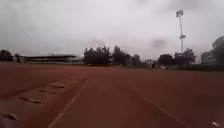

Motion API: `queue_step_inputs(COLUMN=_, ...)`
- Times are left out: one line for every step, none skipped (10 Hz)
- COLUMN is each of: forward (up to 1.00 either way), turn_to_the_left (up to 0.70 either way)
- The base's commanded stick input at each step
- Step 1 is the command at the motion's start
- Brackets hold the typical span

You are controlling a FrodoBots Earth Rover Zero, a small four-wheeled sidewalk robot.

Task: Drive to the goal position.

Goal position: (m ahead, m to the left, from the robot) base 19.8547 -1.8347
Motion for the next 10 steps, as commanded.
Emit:
queue_step_inputs(forward=0.5, turn_to_the_left=0.0)
queue_step_inputs(forward=0.5, turn_to_the_left=0.0)
queue_step_inputs(forward=0.5, turn_to_the_left=0.0)
queue_step_inputs(forward=0.5, turn_to_the_left=0.0)
queue_step_inputs(forward=0.5, turn_to_the_left=0.0)
queue_step_inputs(forward=0.5, turn_to_the_left=0.0)
queue_step_inputs(forward=0.5, turn_to_the_left=0.0)
queue_step_inputs(forward=0.5, turn_to_the_left=0.0)
queue_step_inputs(forward=0.5, turn_to_the_left=0.0)
queue_step_inputs(forward=0.5, turn_to_the_left=0.0)
